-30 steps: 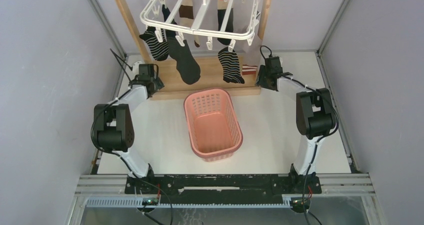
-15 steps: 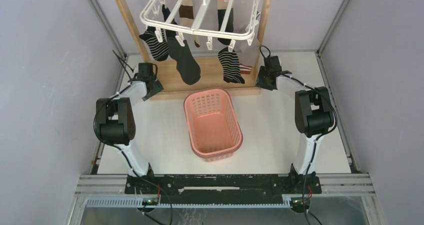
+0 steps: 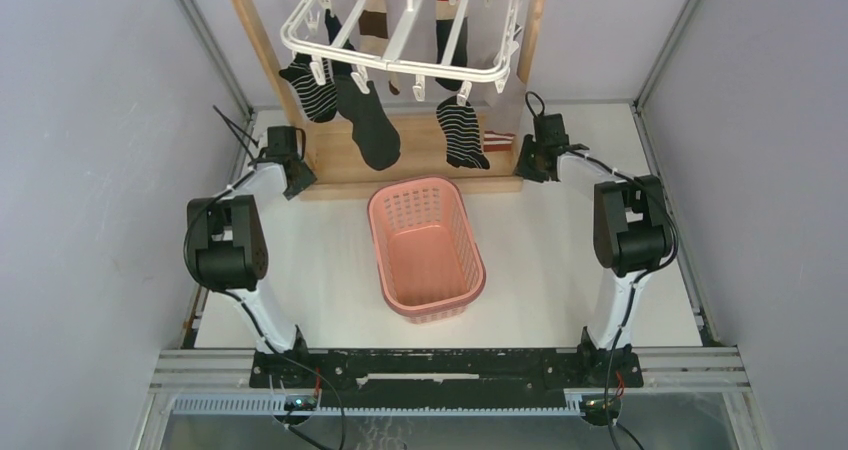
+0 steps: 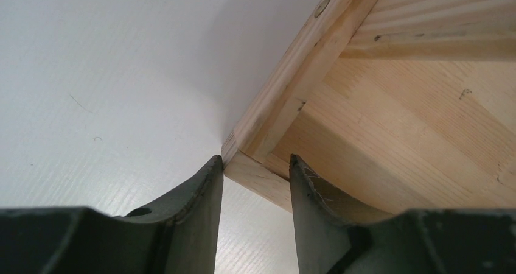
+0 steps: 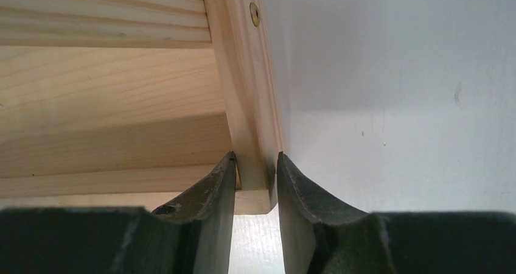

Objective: Remove the socks clipped to the hanger
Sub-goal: Move the clothesline to the center of the board.

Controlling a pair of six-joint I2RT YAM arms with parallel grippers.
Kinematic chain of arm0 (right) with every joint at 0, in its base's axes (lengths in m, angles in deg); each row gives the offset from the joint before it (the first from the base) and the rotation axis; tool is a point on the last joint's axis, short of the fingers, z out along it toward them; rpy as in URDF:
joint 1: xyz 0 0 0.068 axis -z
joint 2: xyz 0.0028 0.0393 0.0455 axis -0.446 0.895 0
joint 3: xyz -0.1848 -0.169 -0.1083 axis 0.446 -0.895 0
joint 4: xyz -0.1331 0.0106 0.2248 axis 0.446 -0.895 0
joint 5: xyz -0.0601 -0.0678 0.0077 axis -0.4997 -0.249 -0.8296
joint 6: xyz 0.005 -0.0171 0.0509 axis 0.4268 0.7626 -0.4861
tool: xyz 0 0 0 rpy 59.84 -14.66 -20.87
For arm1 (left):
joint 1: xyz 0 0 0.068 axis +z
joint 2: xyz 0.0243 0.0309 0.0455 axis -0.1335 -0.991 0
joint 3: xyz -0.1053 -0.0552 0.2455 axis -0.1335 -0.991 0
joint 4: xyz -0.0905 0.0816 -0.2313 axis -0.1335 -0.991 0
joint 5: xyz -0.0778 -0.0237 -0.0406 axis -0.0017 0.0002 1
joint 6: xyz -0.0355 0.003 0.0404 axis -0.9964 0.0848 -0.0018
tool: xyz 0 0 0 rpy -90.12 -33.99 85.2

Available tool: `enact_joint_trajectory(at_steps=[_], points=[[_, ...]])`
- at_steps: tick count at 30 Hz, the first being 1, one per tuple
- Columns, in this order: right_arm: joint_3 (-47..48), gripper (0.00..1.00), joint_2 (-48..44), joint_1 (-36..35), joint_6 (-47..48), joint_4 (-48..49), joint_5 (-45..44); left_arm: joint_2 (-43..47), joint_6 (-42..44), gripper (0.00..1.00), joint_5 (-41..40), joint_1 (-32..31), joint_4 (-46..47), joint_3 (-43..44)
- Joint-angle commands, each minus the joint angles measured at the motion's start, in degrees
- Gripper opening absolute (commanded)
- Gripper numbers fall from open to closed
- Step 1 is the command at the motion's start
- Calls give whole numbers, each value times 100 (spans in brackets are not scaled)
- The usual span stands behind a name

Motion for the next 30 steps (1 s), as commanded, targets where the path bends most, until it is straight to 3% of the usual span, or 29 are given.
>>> enact_joint_trajectory(at_steps=[1,14,30], points=[[-352,37,-320,151,70,-658,-197,372,77,43,372,-37,-10,-286],[-1096,35,-883,161,13,-524,-224,895,99,41,407,-213,125,-946],[-2022,37,-1699,205,-74,-325,-341,1918,-78,41,225,-866,409,-2178]])
